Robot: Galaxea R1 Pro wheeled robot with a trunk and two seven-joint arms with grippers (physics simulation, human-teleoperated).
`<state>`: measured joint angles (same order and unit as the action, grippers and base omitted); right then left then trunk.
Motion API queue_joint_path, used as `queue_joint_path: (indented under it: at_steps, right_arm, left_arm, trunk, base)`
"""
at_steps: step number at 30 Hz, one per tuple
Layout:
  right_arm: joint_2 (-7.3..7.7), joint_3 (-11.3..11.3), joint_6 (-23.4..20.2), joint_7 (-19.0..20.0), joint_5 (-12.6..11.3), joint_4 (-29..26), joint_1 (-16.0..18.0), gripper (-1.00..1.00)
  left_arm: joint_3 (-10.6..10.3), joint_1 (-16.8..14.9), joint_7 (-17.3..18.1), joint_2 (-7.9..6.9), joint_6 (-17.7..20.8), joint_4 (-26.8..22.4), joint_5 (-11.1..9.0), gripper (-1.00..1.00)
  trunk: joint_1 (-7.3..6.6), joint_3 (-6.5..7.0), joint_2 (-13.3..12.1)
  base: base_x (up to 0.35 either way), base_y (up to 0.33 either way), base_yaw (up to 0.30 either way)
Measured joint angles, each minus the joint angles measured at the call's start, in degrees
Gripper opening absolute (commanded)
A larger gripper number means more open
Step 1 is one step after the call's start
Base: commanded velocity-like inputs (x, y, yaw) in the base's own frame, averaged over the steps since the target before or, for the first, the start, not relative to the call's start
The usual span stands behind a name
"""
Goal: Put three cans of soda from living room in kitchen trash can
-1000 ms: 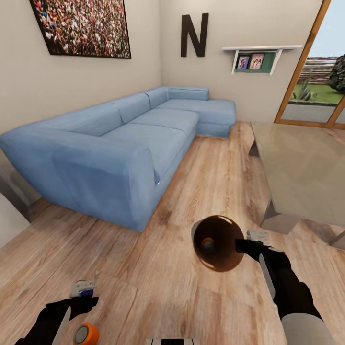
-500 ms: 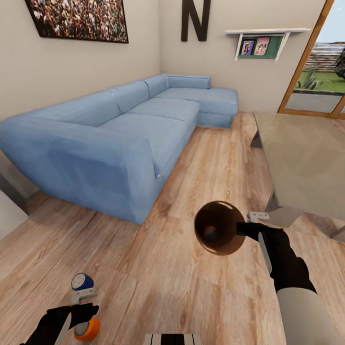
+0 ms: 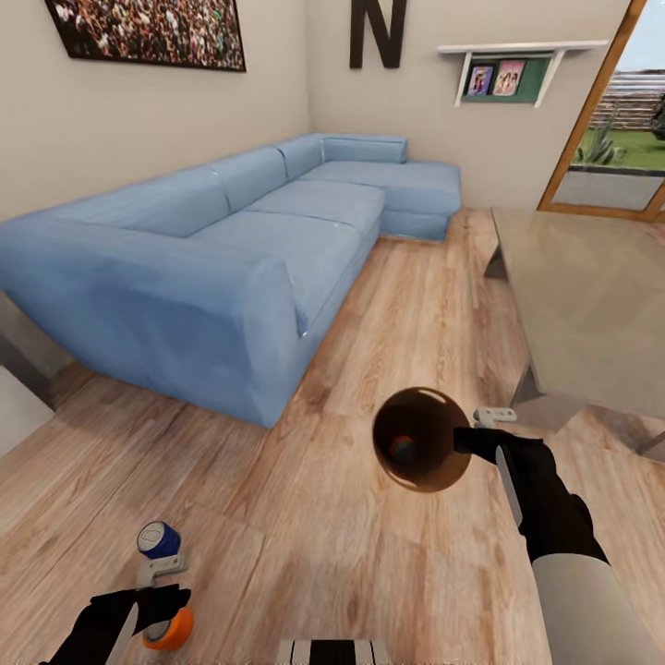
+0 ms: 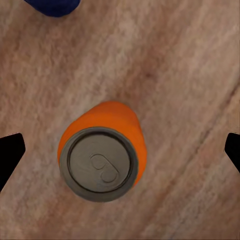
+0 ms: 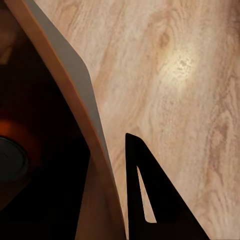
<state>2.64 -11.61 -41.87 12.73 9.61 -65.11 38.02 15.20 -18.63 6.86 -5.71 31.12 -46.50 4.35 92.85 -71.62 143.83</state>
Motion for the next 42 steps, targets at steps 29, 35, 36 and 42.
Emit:
queue_joint_path:
  at_steps: [29, 35, 36, 42]
  right_arm:
    - [-0.01, 1.75, 0.03, -0.43, -0.22, 0.07, 0.98, -1.0]
    - [0.0, 1.76, 0.1, -0.53, -0.17, 0.17, 0.91, -1.0]
    - [0.0, 1.76, 0.1, -0.53, -0.2, 0.18, 0.91, -1.0]
    - [0.0, 1.78, 0.09, -0.52, -0.27, 0.22, 0.88, -1.0]
  left_arm:
    - [0.0, 0.0, -0.18, -0.18, -0.44, 0.0, -0.06, 1.0]
    - [0.0, 0.01, -0.16, -0.18, -0.51, 0.0, -0.06, 1.0]
    - [0.0, 0.01, -0.17, -0.18, -0.52, 0.0, -0.07, 1.0]
    - [0.0, 0.03, -0.17, -0.09, -0.53, 0.0, -0.11, 1.0]
  trunk:
    - [0.51, -4.44, 0.27]
    - [0.51, -4.44, 0.27]
    - [0.51, -4.44, 0.27]
    - [0.57, -4.87, 0.29]
  base:
    - [0.0, 0.0, 0.0]
    - [0.0, 0.0, 0.0]
    - [0.0, 0.0, 0.0]
    - [0.0, 0.0, 0.0]
